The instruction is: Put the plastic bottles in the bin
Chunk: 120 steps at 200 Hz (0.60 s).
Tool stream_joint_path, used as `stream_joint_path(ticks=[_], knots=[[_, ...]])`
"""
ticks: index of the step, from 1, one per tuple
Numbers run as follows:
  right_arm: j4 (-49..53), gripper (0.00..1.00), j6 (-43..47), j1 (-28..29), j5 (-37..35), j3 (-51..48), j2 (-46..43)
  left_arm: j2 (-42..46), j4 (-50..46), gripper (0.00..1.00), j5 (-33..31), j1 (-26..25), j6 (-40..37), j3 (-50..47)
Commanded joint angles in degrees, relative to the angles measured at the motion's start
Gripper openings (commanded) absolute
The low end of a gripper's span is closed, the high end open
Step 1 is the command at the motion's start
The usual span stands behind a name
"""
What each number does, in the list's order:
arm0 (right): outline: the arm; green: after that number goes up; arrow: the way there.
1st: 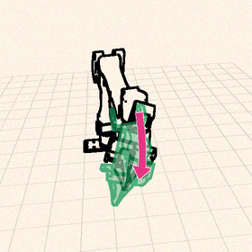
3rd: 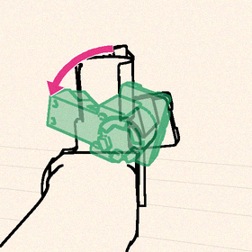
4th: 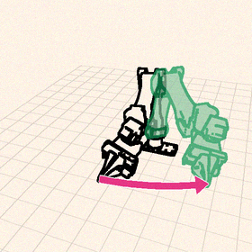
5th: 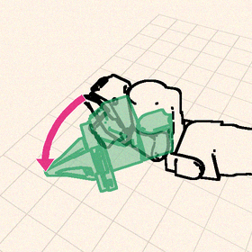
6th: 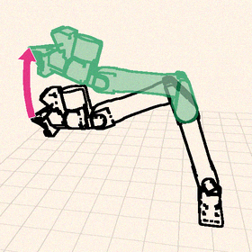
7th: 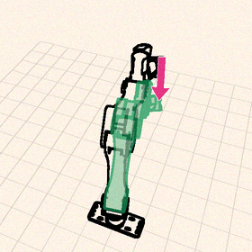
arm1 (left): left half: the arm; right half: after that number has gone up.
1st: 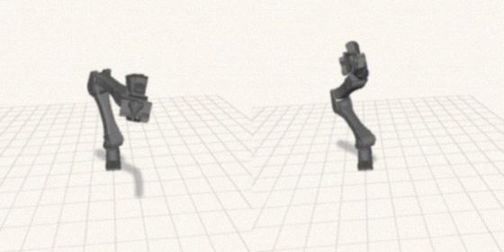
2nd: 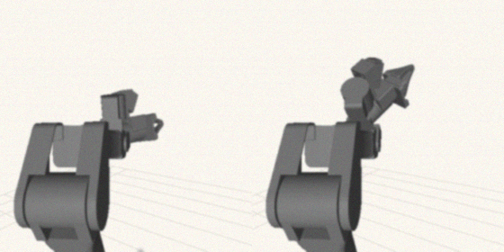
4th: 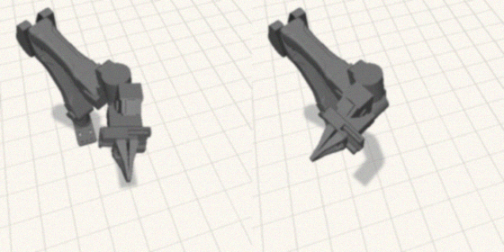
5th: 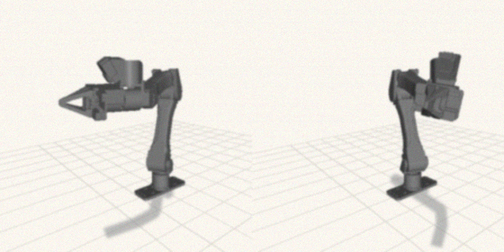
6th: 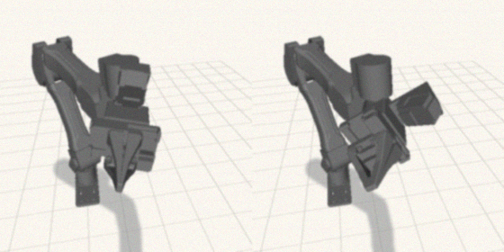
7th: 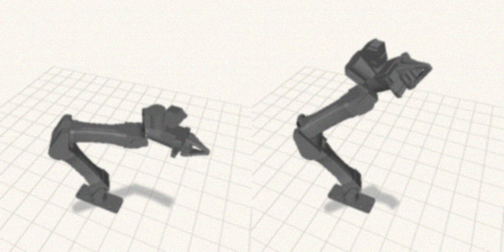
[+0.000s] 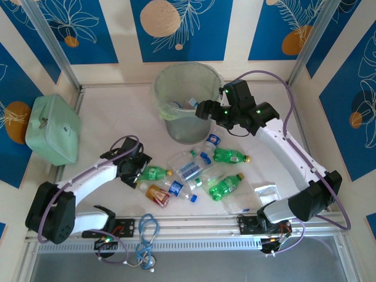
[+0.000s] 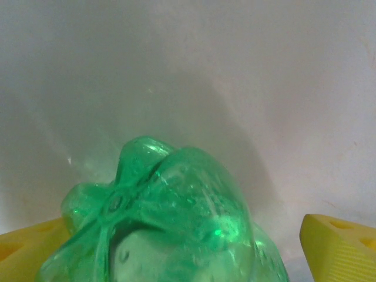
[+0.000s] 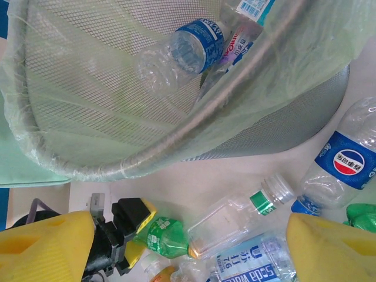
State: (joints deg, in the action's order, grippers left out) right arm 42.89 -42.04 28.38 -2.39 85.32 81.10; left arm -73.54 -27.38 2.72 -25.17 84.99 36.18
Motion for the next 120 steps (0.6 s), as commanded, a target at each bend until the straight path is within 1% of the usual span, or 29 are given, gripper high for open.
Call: stream_joint_path(ticks=[1,23,44,74,105,120], knots=[[0.44,0.86,-0.41,-0.39,0.79,-1.08,-1.96,-1.65,1.74,0.91,-1.12,0.56,-1.44,2.32],[0.6,0.85,-0.41,-0.61,0.72,-1.38,-2.22,-3.89,0.36,0.88,-1.31,0.78,-2.59,3.31],[0.39,0.85,-0.5,-0.7,0.72,-1.73,-2.52,-5.33,1.2,0.84,-0.34,1.33,-2.99,3.34],[0.61,0.84,-0.63,-0.78,0.5,-2.0,-2.81,-5.74,2.34,0.79,0.33,2.05,-4.26,3.89],[0.68,0.82,-0.85,-0.87,0.49,-2.09,-3.73,-5.61,2.91,0.71,1.43,4.1,-5.93,4.45],[0.62,0.82,-1.01,-0.96,0.46,-2.31,-4.23,-5.5,3.02,0.7,1.92,4.82,-6.71,4.79]])
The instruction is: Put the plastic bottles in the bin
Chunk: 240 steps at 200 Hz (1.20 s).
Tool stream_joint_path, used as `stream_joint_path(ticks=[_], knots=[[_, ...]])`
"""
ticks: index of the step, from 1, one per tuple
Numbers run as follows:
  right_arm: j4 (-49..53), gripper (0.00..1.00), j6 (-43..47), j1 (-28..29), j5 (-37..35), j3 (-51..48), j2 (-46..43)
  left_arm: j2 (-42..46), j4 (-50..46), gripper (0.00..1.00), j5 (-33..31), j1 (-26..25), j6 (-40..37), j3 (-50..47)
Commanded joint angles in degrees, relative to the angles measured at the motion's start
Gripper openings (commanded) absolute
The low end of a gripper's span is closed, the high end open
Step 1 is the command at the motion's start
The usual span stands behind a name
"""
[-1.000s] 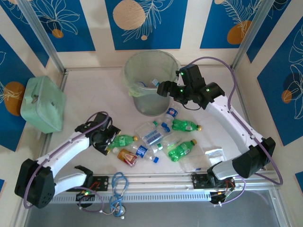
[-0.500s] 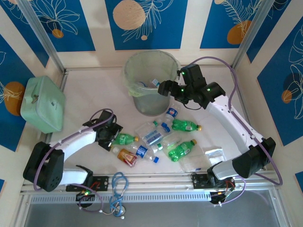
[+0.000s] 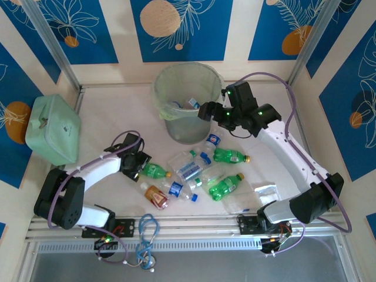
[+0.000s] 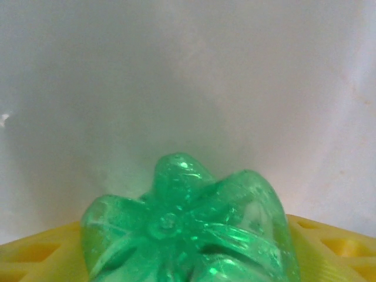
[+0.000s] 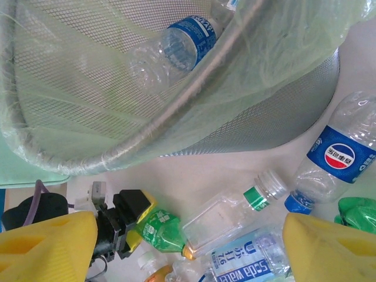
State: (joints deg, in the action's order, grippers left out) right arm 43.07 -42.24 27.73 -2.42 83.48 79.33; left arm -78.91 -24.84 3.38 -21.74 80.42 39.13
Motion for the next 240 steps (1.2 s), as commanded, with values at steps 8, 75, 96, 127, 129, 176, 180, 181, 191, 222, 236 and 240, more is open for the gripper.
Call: stream_joint_path(ticks=[8,75,96,127,129,176,180,181,191,222,236,240], knots=[[0.52,0.81,-0.83,-0.33,0.49,-0.56,-2.69,-0.1,0.69,0.68,1.52,1.68,-2.65,2.08],[0.96,0.81,-1.26,-0.39,1.78,-1.3,-5.21,2.09,3.26,0.57,4.89,3.06,-5.51,4.39],[-0.49,0.81,-1.59,-0.22,4.66,-1.91,-6.06,5.26,5.05,0.55,6.85,4.0,-6.72,4.81],[-3.86,0.84,-2.18,0.36,10.93,-2.68,-6.4,11.1,16.63,0.54,13.85,6.42,-7.04,3.14],[-4.11,0.84,-2.22,0.39,11.29,-2.66,-6.45,11.4,17.21,0.54,14.24,6.53,-7.17,3.14],[-9.43,0.85,-3.55,2.07,19.1,-1.27,-4.86,14.33,30.75,0.53,23.93,7.58,-7.75,7.89],[-9.63,0.85,-3.51,2.34,19.55,-0.87,-4.51,14.25,32.91,0.53,24.73,7.53,-7.32,8.3],[-9.65,0.85,-3.53,2.38,19.68,-0.78,-4.44,14.24,33.44,0.53,24.91,7.56,-7.22,8.4],[-10.01,0.85,-3.53,2.99,20.83,0.3,-3.72,13.9,39.95,0.52,26.96,7.54,-6.0,9.46],[-10.55,0.85,-3.95,4.04,23.62,4.14,-1.98,11.26,55.32,0.52,32.83,7.5,-2.39,15.05],[-10.42,0.9,-4.57,4.18,24.76,6.11,-1.27,9.78,61.1,0.52,35.3,7.28,-0.61,17.42],[-10.54,0.92,-4.96,4.18,25.09,6.56,-1.08,9.26,62.82,0.53,35.92,7.17,-0.04,17.96]])
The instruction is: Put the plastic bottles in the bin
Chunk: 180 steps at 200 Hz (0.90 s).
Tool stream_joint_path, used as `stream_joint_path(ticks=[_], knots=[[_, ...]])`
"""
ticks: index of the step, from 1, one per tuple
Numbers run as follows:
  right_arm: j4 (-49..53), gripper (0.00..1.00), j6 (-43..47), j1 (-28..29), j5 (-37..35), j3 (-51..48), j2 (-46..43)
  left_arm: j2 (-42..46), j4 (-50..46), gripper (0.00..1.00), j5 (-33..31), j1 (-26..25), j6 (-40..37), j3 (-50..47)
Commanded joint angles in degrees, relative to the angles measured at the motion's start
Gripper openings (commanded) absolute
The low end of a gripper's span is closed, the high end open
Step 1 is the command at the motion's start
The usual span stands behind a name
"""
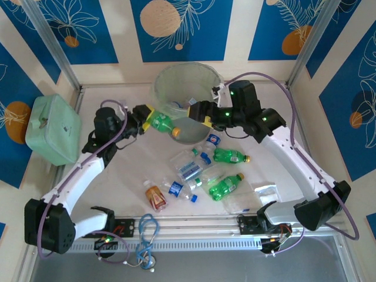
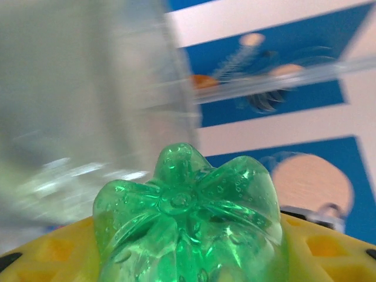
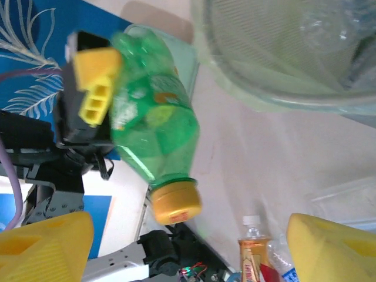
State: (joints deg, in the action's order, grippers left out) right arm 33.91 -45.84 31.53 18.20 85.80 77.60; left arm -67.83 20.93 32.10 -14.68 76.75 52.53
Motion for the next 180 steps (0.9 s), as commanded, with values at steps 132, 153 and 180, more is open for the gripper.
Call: stream_joint_path(ticks=[132,153,180], knots=[[-22.11,0.96,-15.97,-0.15,15.87,9.81,5.89,-15.96,44.25,0.5,13.2,-7.65,15.37,15.75],[-21.75,0.94,-15.41,0.18,15.99,10.86,6.56,-16.57,44.35,0.49,12.88,-7.73,15.37,16.08],[-19.37,0.88,-14.18,0.55,15.51,11.35,6.77,-17.57,44.73,0.48,13.39,-7.74,15.69,17.07]])
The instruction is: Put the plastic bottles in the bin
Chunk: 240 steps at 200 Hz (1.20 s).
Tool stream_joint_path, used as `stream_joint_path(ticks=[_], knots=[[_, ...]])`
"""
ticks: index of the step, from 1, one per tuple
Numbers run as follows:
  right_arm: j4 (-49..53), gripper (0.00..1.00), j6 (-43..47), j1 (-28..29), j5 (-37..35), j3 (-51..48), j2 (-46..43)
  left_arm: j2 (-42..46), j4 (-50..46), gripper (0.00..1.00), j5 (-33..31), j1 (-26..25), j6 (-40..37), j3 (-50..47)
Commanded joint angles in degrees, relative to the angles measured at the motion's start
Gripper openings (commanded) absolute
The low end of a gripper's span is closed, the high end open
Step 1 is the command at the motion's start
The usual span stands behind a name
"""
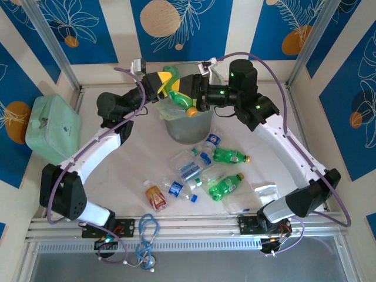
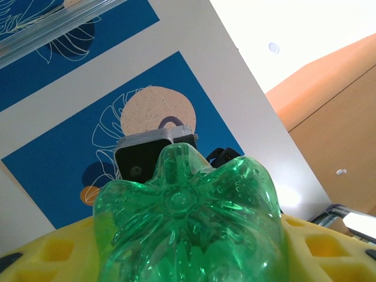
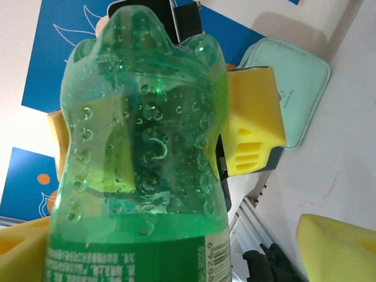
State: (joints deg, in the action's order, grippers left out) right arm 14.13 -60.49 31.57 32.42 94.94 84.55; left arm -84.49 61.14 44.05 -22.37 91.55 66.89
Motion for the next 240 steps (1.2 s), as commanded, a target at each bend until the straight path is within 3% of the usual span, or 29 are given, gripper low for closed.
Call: stream_joint_path(ticks=[1,42,77,103,125,150,190,240], knots=[[0.39,0.88,0.46,0.55,1.26,2.11,-0.22,-0.93,4.51,0.48,1.45,-0.04,0.9,2.71],[0.45,0.73,0.5,0.6,0.7,0.95,-0.71,-1.06,3.06,0.48,1.34,-0.13,-0.33,2.44],[1.77,0.6,1.33,0.62,0.19,1.66,-0.68,-0.33,-3.68,0.51,1.4,-0.05,-4.92,2.86],[4.09,0.57,2.47,0.6,-0.88,2.73,-0.75,0.87,-10.21,0.7,0.31,-0.05,-9.2,2.78],[7.23,0.56,4.17,0.52,-2.76,3.99,-0.57,2.5,-15.87,1.0,-2.01,-0.11,-13.03,2.28],[13.02,0.56,7.38,0.11,-6.39,6.6,0.23,5.43,-25.8,1.0,-4.81,0.38,-20.7,3.18],[25.48,0.55,14.22,-1.62,-16.02,14.7,4.92,11.79,-51.14,1.0,-14.45,1.19,-35.99,6.91],[38.37,0.55,22.31,-3.53,-27.81,30.58,18.5,13.8,-68.65,0.96,-20.42,1.14,-43.68,10.29]])
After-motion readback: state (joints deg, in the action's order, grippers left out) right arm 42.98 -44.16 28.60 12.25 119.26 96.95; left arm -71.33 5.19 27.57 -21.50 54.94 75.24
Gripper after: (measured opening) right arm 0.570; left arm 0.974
